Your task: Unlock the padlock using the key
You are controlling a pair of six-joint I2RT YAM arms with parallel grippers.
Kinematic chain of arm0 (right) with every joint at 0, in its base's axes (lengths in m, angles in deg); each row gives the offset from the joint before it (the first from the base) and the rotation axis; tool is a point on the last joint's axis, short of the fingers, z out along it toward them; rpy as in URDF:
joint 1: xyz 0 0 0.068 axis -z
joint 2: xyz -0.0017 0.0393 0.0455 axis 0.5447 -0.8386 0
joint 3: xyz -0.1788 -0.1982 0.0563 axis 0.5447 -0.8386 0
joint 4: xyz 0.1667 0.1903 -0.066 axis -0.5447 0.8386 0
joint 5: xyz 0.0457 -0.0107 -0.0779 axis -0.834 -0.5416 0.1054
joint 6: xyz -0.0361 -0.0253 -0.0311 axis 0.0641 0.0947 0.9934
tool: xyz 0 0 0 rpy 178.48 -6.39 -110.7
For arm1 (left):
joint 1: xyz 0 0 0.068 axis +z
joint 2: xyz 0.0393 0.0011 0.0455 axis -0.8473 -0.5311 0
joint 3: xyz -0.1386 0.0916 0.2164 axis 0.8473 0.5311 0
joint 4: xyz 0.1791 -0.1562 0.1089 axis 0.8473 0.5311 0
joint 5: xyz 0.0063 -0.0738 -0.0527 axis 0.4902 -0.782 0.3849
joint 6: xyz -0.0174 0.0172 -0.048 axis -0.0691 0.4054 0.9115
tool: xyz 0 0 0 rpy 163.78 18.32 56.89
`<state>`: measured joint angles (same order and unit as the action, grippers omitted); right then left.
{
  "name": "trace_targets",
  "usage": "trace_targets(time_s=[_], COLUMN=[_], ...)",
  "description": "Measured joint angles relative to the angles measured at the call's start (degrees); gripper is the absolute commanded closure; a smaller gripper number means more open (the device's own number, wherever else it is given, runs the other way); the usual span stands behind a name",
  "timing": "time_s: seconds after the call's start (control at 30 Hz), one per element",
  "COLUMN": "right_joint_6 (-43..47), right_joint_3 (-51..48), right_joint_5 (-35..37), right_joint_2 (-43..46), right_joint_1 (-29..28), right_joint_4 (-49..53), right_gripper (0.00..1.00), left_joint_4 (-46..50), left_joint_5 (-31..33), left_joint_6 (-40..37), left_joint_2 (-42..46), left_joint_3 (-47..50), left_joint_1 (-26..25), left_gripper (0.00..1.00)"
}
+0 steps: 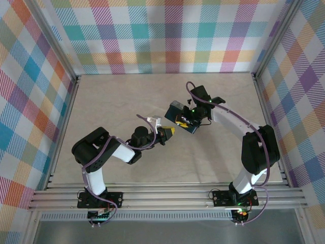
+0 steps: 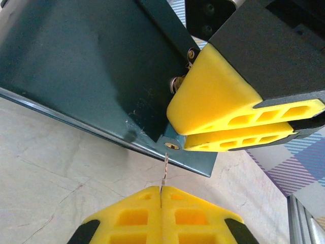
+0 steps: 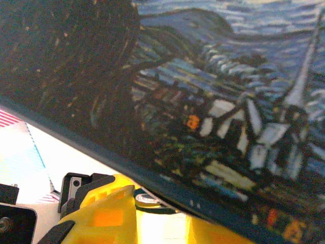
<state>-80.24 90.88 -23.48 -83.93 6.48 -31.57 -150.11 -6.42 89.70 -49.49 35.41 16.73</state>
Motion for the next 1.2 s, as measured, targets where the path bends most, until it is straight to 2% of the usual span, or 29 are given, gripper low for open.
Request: trace_targets(time_s=[1.2], right_joint_6=[0.0], right_joint_3=[-2.7], right_joint_5=[-1.3], right_joint_2=[1.9], right_joint_1=[0.6], right_joint_4=[-1.8], right_gripper=[1.0], left_joint_4=[-3.2], left_joint_5=[-1.8], left_joint_6=[3.7], left_joint_2=[-1.9], left_joint_3=[-0.3], left_joint_1=[0.0], left_gripper=[1.0])
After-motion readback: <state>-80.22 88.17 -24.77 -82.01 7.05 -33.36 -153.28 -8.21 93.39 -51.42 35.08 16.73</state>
